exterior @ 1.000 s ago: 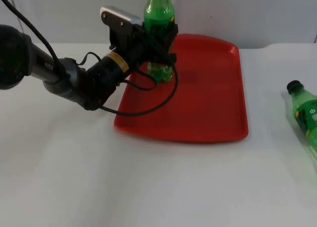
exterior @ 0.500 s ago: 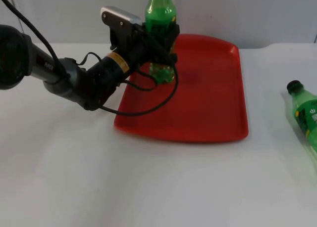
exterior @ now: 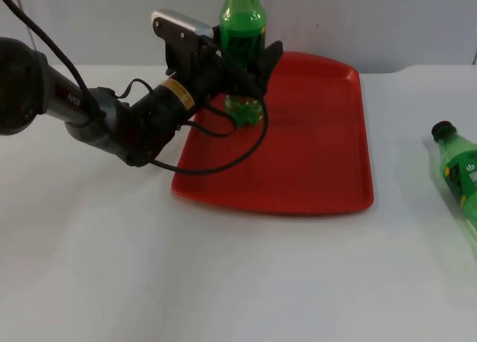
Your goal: Place the bottle upright on the tray.
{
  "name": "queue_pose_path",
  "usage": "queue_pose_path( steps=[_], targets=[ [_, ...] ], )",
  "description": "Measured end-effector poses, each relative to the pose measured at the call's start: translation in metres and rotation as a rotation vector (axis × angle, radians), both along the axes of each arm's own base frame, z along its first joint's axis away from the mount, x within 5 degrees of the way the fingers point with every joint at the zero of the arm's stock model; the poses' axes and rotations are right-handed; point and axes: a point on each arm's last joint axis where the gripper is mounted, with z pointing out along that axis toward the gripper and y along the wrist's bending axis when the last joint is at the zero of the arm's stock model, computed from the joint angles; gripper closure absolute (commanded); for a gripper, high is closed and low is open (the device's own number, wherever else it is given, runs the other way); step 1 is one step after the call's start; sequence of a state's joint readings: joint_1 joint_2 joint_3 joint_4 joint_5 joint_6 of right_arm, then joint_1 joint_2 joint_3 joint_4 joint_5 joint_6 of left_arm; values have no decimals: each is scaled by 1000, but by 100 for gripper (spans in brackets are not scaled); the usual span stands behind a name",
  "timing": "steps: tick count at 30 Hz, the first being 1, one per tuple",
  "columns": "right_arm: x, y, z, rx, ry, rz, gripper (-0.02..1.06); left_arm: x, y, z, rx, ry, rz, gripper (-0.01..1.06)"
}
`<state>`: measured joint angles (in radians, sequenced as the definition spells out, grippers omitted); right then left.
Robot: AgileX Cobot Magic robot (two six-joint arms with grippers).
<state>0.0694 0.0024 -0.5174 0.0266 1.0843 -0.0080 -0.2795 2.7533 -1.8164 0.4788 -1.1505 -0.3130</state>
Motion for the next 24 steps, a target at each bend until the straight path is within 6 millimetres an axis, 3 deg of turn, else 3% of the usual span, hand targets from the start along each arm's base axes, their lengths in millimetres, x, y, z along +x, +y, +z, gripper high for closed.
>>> queue_pose_path(
  steps=[12,24],
  targets=[
    [0,0,0,0,0,0,2,-4,-3,3,-51,-6,-58,15],
    [0,0,0,0,0,0,2,-9,-9,1,22,-35,-137,15]
  ],
)
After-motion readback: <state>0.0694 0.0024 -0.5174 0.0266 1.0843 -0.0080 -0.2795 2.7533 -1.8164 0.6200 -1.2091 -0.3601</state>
